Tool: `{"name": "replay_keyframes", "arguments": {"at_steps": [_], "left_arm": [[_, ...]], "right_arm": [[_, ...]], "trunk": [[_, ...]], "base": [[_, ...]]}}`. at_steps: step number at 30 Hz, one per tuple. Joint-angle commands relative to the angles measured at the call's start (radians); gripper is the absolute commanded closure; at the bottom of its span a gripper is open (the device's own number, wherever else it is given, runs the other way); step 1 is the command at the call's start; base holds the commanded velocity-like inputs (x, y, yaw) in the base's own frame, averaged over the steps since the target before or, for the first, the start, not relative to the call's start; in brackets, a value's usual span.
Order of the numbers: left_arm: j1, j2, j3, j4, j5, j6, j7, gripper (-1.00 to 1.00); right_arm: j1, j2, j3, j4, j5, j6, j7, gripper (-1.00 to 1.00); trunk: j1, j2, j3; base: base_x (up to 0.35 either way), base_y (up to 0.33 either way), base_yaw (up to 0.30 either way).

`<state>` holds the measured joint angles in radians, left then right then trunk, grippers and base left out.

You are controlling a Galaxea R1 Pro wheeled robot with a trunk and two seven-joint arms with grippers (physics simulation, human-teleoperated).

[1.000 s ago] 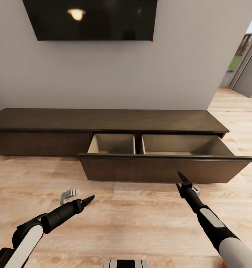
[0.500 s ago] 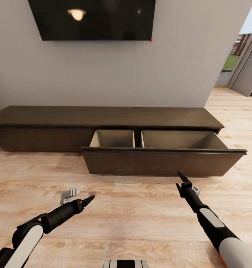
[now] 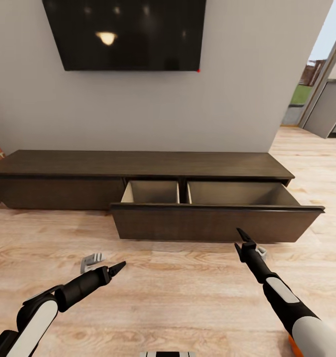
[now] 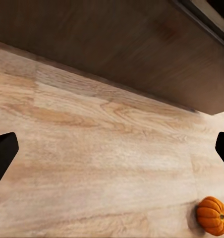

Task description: Place each of the two pumpkins and all three candles from the living room inside a cabinet in the living room (use any cabinet), then make sure every cabinet is closed, and position the cauldron so it is next to a table in the living room.

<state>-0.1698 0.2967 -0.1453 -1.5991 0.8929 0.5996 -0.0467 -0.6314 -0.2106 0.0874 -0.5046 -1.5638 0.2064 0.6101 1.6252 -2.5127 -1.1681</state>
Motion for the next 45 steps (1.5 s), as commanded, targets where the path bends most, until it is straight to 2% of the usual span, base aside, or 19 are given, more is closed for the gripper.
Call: {"name": "replay_keyframes", "arguments": {"at_steps": [1,4,5,7,8,9,13,15,16,18,21,25,30,39,41,43,45], "left_arm": [[-0.001,0.0,0.0,0.003,0.001,0.003,-0.001,-1.0],[-0.001,-0.002,0.0,0.019,-0.003,0.002,0.003,-1.0],[-0.001,-0.005,-0.002,0.032,-0.006,-0.002,0.005,-1.0],[-0.001,-0.006,-0.003,0.035,-0.007,-0.004,0.006,-1.0],[-0.001,-0.007,-0.003,0.042,-0.008,-0.007,0.019,-1.0],[-0.001,-0.007,-0.004,0.043,-0.008,-0.008,0.025,-1.0],[-0.001,-0.008,-0.009,0.059,-0.01,-0.01,0.097,-1.0],[-0.001,-0.009,-0.01,0.062,-0.011,-0.01,0.128,-1.0],[-0.001,-0.009,-0.011,0.062,-0.012,-0.01,0.134,-1.0],[-0.001,-0.009,-0.012,0.063,-0.013,-0.011,0.148,-1.0],[-0.001,-0.01,-0.012,0.063,-0.014,-0.012,0.153,-1.0],[-0.001,-0.01,-0.011,0.063,-0.023,-0.012,0.157,-1.0],[-0.001,-0.01,-0.008,0.064,-0.071,-0.012,0.158,-1.0],[-0.001,-0.01,-0.007,0.07,-0.082,-0.012,0.163,-1.0],[-0.001,-0.009,-0.007,0.084,-0.088,-0.012,0.19,-1.0],[-0.001,-0.01,-0.008,0.102,-0.094,-0.012,0.24,-1.0],[-0.001,-0.01,-0.008,0.128,-0.096,-0.013,0.29,-1.0]], "right_arm": [[-0.001,-0.001,0.005,0.001,-0.01,0.004,0.004,-1.0],[0.001,-0.002,0.007,-0.001,-0.005,0.004,0.005,-1.0],[0.001,-0.002,0.008,-0.003,0.015,0.004,0.009,-1.0],[0.001,-0.002,0.008,-0.004,0.02,0.003,0.024,-1.0],[0.001,0.003,0.016,-0.005,0.07,-0.019,0.037,-1.0],[0.001,0.004,0.017,-0.005,0.079,-0.03,0.037,-1.0],[0.001,0.017,0.021,-0.003,0.171,-0.179,0.037,-1.0],[0.001,0.035,0.021,-0.002,0.25,-0.268,0.037,-1.0],[0.001,0.039,0.021,-0.001,0.269,-0.287,0.037,-1.0],[0.001,0.052,0.021,0.001,0.336,-0.344,0.036,-1.0],[0.001,0.058,0.021,0.005,0.371,-0.379,0.037,-1.0],[0.002,0.062,0.022,0.008,0.391,-0.425,0.035,-1.0],[0.004,0.084,0.022,0.01,0.396,-0.491,0.033,-1.0],[0.012,0.089,0.019,0.014,0.396,-0.524,0.029,-1.0],[0.013,0.09,0.02,0.036,0.396,-0.542,0.029,-1.0],[0.014,0.091,0.022,0.075,0.401,-0.595,0.028,-1.0],[0.015,0.101,0.03,0.12,0.429,-0.663,0.013,-1.0]], "trunk": [[-0.001,0.0,0.003],[-0.002,0.001,0.015],[-0.002,0.001,0.019],[-0.003,0.001,0.026],[-0.004,0.002,0.03],[-0.004,0.002,0.034],[-0.006,0.003,0.05],[-0.007,0.003,0.057],[-0.007,0.003,0.061],[-0.008,0.004,0.069],[-0.01,0.005,0.081],[-0.011,0.006,0.096],[-0.014,0.007,0.115],[-0.018,0.009,0.15],[-0.019,0.009,0.158],[-0.02,0.01,0.166],[-0.02,0.01,0.173]], "base": [[0.0,0.0,0.0],[0.0,0.0,0.0],[0.0,0.0,0.0],[0.0,0.0,0.0],[0.0,0.0,0.0],[0.0,0.0,0.0],[0.0,0.0,0.0],[0.0,0.0,0.0],[0.0,0.0,0.0],[0.0,0.0,0.0],[0.0,0.0,0.0],[-0.035,0.0,0.0],[-0.267,0.0,0.0],[-0.332,0.0,0.0],[-0.336,0.0,0.0],[-0.226,0.0,0.0],[-0.094,0.0,0.0]]}}
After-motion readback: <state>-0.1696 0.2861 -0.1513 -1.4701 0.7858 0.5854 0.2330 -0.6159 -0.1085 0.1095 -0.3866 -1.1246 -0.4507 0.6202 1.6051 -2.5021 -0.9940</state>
